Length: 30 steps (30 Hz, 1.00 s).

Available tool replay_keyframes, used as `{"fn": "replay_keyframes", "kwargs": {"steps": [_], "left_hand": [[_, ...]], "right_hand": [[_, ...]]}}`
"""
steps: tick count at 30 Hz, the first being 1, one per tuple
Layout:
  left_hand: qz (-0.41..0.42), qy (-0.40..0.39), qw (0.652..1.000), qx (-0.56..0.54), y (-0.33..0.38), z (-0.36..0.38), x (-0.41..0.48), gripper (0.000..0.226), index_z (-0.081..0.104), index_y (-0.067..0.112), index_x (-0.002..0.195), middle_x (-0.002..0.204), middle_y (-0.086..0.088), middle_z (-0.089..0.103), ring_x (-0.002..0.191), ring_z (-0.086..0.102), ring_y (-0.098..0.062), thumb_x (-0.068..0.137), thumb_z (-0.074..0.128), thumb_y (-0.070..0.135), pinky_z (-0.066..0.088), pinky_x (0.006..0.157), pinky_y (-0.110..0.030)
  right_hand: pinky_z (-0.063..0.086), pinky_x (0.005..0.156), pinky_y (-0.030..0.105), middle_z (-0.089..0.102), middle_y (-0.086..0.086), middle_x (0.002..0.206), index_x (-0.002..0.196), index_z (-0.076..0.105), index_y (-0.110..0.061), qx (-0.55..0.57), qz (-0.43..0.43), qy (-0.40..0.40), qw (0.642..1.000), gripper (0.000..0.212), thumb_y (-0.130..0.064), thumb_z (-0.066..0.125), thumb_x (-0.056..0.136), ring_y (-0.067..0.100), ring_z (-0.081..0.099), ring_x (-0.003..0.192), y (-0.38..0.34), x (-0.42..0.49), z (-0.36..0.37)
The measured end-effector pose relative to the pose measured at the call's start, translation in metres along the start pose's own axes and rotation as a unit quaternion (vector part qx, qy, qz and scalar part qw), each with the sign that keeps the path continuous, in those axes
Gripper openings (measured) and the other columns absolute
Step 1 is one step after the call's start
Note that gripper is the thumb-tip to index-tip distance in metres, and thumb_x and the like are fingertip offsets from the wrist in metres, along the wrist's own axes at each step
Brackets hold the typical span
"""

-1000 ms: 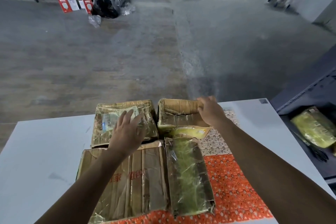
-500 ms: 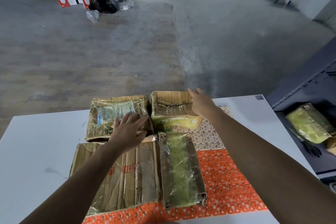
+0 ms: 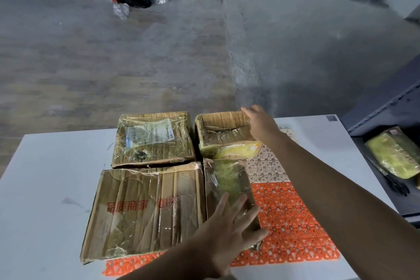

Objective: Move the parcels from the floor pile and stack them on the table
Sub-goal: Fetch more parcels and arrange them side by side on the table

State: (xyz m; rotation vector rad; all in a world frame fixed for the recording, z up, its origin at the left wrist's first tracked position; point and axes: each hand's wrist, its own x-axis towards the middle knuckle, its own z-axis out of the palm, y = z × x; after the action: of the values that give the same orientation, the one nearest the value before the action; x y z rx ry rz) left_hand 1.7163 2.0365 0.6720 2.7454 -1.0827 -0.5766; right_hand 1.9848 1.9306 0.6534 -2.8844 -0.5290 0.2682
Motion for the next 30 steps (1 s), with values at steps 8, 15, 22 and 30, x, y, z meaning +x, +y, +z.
{"fn": "replay_keyframes", "kwargs": {"steps": [8, 15, 22, 30], "left_hand": [[-0.029, 0.060, 0.997, 0.033, -0.010, -0.012, 0.009, 0.079, 0.017, 0.032, 0.147, 0.160, -0.012, -0.006, 0.144, -0.003, -0.045, 0.084, 0.057, 0.005, -0.001, 0.107, -0.073], [-0.078, 0.053, 0.994, 0.052, -0.004, -0.019, 0.009, 0.081, 0.010, 0.028, 0.148, 0.159, -0.015, -0.008, 0.144, -0.002, -0.044, 0.086, 0.060, 0.013, 0.002, 0.110, -0.071], [-0.084, 0.064, 0.994, 0.039, -0.012, -0.013, 0.011, 0.083, 0.006, 0.032, 0.149, 0.160, -0.011, -0.010, 0.145, -0.007, -0.039, 0.087, 0.058, 0.015, -0.009, 0.108, -0.067], [-0.187, 0.210, 0.959, -0.016, -0.051, -0.007, -0.009, 0.052, 0.039, 0.028, 0.139, 0.149, -0.007, 0.040, 0.139, 0.033, -0.028, 0.091, 0.038, 0.046, 0.037, 0.108, -0.054]], "right_hand": [[0.042, 0.064, 0.025, 0.027, 0.004, 0.155, 0.152, 0.028, -0.027, -0.013, -0.007, 0.002, 1.000, 0.088, 0.021, 0.041, 0.080, 0.022, 0.057, 0.110, 0.006, -0.003, 0.004], [0.049, 0.082, 0.030, 0.026, 0.007, 0.156, 0.152, 0.029, -0.025, 0.001, -0.002, 0.005, 1.000, 0.086, 0.022, 0.040, 0.081, 0.027, 0.052, 0.122, 0.003, -0.002, 0.003], [0.052, 0.078, 0.030, 0.019, 0.003, 0.160, 0.153, 0.026, -0.027, 0.000, 0.005, -0.004, 1.000, 0.088, 0.020, 0.040, 0.079, 0.027, 0.053, 0.122, -0.001, -0.004, 0.004], [0.045, 0.100, 0.050, 0.020, 0.005, 0.159, 0.151, 0.028, -0.024, -0.028, 0.024, 0.021, 0.999, 0.064, -0.003, 0.047, 0.094, 0.036, 0.044, 0.127, -0.015, -0.011, 0.007]]}}
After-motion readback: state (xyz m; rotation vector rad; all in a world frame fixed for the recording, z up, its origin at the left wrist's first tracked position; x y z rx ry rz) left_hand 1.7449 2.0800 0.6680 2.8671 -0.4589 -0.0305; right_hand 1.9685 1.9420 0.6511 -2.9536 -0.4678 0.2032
